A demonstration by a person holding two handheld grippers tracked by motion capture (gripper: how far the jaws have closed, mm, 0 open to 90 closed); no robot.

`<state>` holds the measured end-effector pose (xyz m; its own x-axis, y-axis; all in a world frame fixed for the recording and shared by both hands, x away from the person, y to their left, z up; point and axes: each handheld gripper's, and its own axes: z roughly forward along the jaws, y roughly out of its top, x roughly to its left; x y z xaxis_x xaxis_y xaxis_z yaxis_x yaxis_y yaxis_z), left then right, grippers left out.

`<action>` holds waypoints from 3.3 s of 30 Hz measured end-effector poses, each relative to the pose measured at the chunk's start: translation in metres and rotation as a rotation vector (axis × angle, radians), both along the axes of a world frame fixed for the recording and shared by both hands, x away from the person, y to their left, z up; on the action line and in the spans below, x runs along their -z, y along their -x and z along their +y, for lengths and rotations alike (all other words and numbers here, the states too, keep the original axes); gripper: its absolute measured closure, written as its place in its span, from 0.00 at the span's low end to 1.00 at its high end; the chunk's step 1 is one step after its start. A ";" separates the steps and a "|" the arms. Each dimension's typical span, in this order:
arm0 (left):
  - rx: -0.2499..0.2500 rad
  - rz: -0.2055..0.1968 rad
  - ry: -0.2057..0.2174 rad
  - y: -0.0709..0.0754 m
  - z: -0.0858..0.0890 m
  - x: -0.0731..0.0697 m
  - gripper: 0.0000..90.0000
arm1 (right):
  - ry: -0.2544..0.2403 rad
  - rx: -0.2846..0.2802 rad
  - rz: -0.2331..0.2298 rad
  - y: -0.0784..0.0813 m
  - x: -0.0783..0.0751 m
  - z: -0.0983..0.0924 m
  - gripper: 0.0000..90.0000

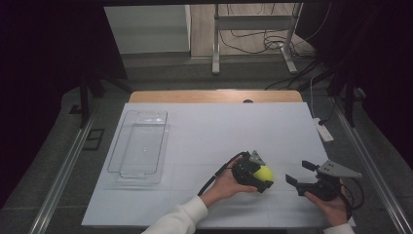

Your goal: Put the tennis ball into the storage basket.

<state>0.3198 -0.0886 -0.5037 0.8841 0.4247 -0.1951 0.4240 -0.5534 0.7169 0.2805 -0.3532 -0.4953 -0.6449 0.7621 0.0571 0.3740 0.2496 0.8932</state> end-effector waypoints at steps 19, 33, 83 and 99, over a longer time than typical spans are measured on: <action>-0.029 -0.024 0.022 0.005 0.027 -0.013 0.31 | 0.005 -0.004 0.001 0.001 0.000 0.002 0.14; -0.033 -0.047 0.045 0.009 0.039 -0.019 0.31 | 0.010 -0.003 0.000 0.001 0.000 0.002 0.14; -0.166 -0.114 0.131 0.005 0.097 -0.044 0.31 | 0.011 -0.007 -0.004 0.002 -0.001 0.005 0.14; -0.195 -0.132 0.164 0.002 0.115 -0.057 0.31 | 0.013 -0.009 -0.003 0.002 0.000 0.006 0.14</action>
<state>0.3177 0.0265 -0.4469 0.8111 0.5614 -0.1639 0.4084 -0.3431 0.8459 0.2784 -0.3477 -0.4948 -0.6520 0.7569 0.0448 0.3687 0.2649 0.8910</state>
